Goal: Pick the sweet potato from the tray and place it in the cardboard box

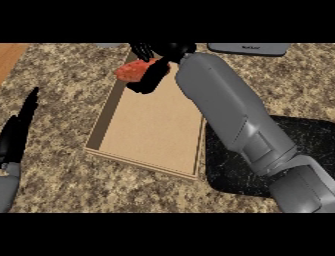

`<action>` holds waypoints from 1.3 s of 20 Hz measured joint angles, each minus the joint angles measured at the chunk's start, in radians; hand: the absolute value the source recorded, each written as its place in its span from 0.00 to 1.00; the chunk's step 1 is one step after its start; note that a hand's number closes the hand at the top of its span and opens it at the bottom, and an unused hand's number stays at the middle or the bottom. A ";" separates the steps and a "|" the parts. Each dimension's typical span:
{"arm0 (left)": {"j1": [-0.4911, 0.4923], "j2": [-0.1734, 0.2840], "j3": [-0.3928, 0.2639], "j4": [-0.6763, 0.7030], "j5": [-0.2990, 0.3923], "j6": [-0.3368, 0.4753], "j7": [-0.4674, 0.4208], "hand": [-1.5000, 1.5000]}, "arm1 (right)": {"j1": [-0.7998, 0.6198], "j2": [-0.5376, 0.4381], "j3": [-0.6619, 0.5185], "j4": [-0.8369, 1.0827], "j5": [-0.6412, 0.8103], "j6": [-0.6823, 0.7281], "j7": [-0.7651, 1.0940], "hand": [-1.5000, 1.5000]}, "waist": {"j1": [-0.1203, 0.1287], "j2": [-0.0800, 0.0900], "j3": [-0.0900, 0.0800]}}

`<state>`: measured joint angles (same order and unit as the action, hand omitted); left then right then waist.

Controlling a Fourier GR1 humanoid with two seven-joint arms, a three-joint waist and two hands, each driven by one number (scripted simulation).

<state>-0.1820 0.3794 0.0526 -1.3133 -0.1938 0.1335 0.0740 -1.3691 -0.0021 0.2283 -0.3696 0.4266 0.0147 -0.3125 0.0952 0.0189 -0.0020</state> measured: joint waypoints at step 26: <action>-0.021 -0.005 0.020 0.032 -0.009 -0.006 -0.016 0.50 | 0.033 -0.020 -0.057 0.056 -0.464 -0.060 -0.099 0.00 | -0.003 0.007 0.002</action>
<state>-0.2026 0.3744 0.0722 -1.2811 -0.2032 0.1275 0.0576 -1.3362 -0.0223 0.1708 -0.3136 -0.0374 -0.0457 -0.4112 0.0924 0.0261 -0.0005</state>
